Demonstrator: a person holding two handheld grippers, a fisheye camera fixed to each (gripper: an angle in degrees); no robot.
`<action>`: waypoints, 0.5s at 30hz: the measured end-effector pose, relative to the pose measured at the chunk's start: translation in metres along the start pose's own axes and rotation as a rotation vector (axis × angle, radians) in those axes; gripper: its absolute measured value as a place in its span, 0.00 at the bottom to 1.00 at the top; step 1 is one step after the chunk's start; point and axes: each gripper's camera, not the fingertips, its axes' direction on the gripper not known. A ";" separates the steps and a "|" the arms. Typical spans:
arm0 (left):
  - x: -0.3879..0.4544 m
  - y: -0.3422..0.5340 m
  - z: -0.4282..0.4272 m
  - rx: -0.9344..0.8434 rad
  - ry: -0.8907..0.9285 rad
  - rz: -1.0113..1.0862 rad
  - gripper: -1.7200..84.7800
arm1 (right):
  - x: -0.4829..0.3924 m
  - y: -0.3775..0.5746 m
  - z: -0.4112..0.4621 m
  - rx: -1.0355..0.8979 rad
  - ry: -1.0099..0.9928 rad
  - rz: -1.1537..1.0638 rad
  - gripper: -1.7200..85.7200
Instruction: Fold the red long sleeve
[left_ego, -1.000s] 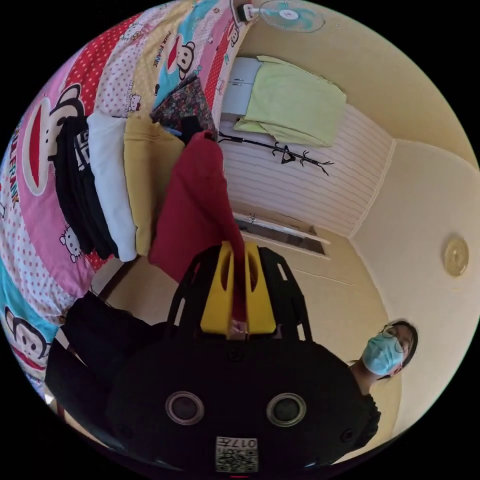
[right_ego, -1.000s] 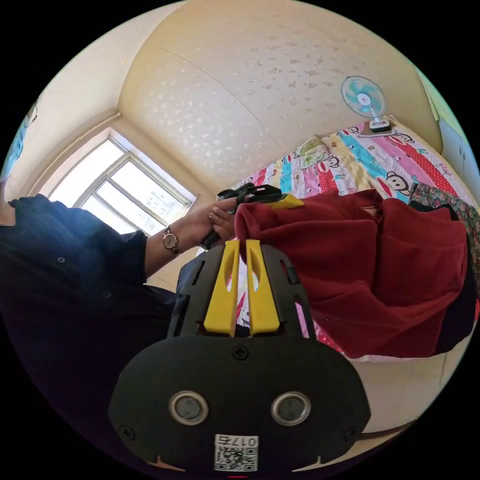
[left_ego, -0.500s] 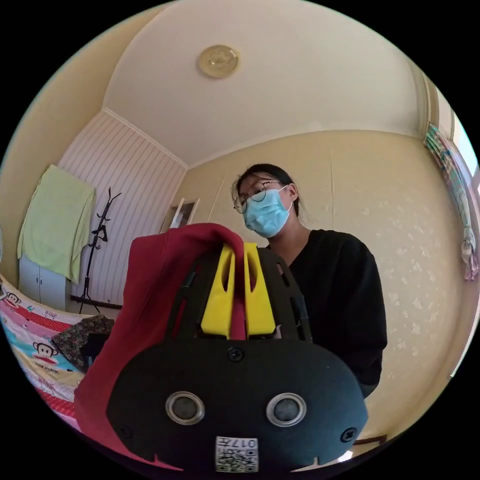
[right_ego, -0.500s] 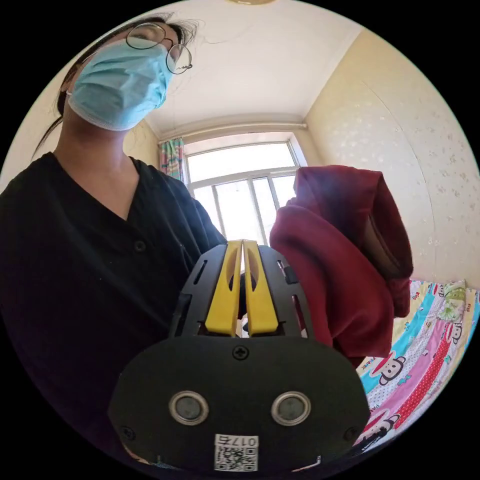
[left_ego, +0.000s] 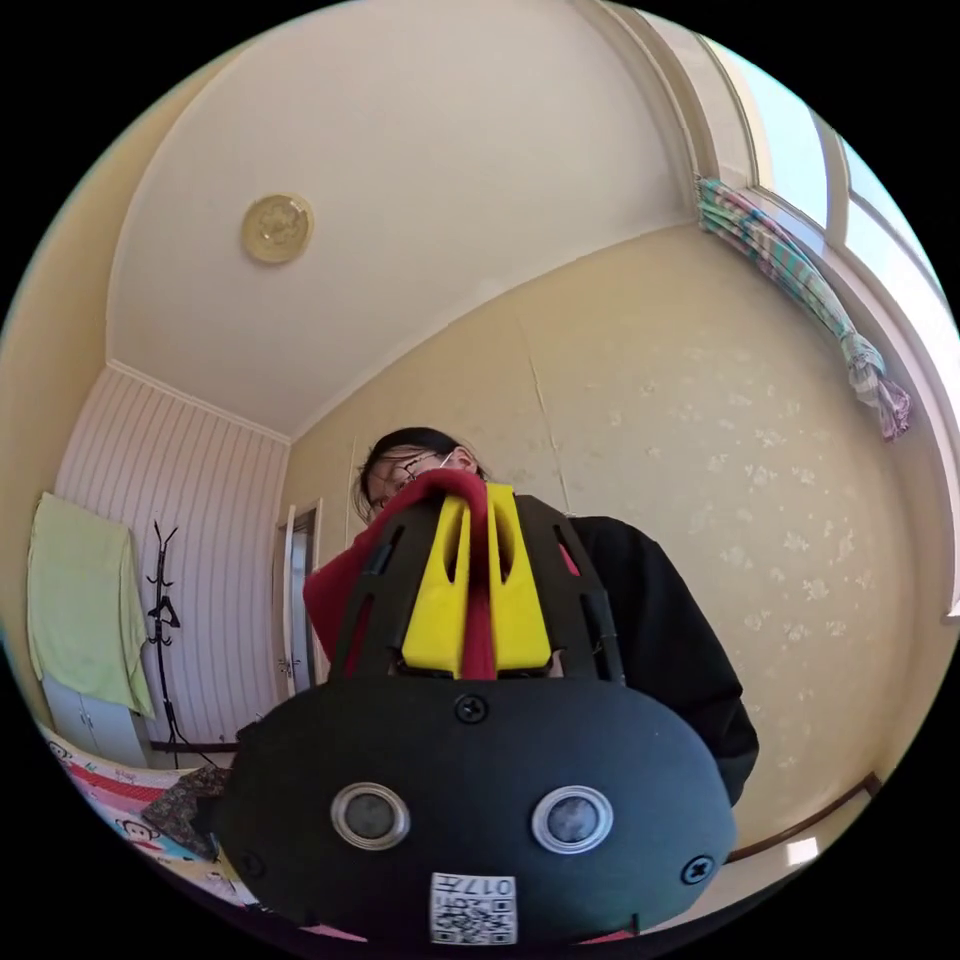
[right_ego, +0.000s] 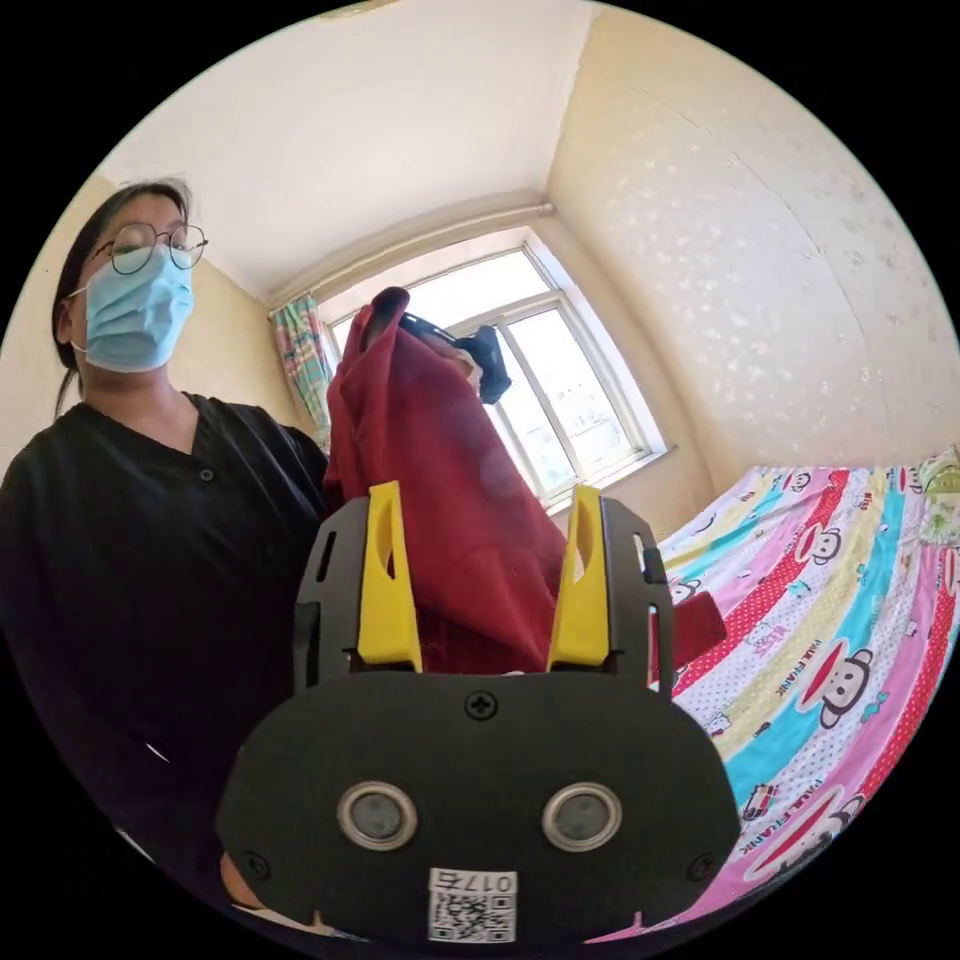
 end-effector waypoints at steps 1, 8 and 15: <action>0.008 -0.001 0.003 0.008 -0.015 0.000 0.02 | -0.001 0.004 0.013 -0.043 -0.078 -0.002 0.24; 0.029 0.003 0.023 0.080 -0.042 -0.036 0.02 | -0.016 0.038 0.060 -0.022 -0.194 -0.028 0.24; 0.023 -0.001 0.045 0.125 0.018 -0.065 0.02 | -0.017 0.050 0.098 -0.036 -0.148 -0.002 0.22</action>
